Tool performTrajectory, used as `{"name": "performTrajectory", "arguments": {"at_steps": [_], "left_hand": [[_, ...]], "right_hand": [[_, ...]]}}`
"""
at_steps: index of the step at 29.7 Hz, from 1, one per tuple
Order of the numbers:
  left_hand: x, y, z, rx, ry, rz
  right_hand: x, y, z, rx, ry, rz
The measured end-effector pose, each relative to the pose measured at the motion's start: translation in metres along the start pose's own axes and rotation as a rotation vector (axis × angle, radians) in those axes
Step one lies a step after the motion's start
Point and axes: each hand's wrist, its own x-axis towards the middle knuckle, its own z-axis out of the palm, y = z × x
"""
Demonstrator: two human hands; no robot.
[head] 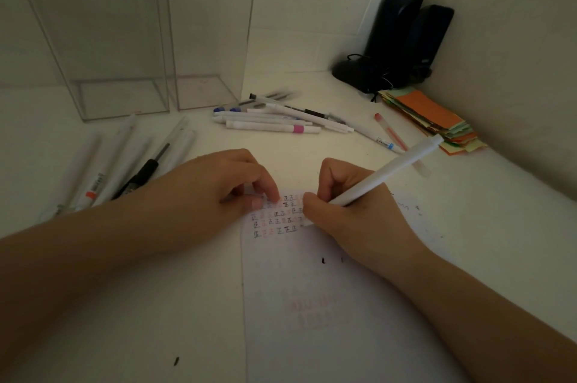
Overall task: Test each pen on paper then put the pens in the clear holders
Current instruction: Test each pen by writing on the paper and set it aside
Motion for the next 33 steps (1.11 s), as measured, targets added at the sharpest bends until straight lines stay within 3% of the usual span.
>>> {"name": "performTrajectory", "arguments": {"at_steps": [26, 33], "left_hand": [[-0.001, 0.002, -0.001, 0.009, -0.010, -0.013], [-0.002, 0.002, -0.001, 0.052, 0.029, 0.002]], "right_hand": [[0.000, 0.001, -0.003, -0.029, -0.044, -0.023], [0.002, -0.010, -0.007, 0.232, 0.042, 0.078]]}}
